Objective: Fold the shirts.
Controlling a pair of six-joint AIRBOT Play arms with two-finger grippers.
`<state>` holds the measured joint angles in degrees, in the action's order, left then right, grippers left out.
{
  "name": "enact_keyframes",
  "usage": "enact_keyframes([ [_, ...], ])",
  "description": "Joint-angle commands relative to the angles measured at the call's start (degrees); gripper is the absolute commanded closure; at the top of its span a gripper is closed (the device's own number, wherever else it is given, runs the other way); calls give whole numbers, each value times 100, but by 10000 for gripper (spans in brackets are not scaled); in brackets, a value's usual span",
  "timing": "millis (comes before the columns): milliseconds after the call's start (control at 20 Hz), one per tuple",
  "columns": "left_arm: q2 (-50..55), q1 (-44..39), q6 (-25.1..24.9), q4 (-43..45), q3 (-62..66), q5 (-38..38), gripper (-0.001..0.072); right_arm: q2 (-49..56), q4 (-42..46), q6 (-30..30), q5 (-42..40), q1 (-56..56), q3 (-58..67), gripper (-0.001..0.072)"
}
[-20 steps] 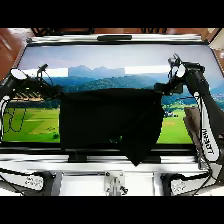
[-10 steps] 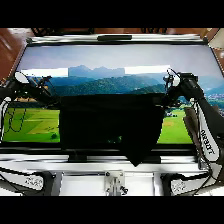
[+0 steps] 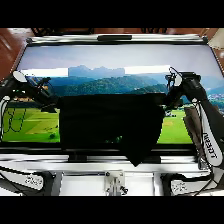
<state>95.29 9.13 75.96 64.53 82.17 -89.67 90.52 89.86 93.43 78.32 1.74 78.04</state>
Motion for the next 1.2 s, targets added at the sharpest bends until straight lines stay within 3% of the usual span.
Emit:
enact_keyframes([
  [0, -286, 358, 219, 22, 7, -756, 197, -376, 273, -518, 1038, -205, -52, 219],
  [50, -496, 455, 214, 20, -199, -761, 239, -525, 175, -544, 1141, -367, -149, 219],
  [450, -2409, 610, -507, -592, -4098, 570, 235, -1862, -699, -557, 927, -1093, -1639, 219],
  [1000, -2420, 579, -636, -684, -5095, 1220, 257, -1902, -907, -474, 688, -1091, -1687, 220],
  [1050, -2420, 551, -669, -767, -5117, 1290, 286, -1902, -907, -463, 693, -1091, -1687, 220],
  [1150, -2420, 511, -855, -1117, -5119, 1386, 479, -1902, -909, -450, 702, -1091, -1687, 220],
])
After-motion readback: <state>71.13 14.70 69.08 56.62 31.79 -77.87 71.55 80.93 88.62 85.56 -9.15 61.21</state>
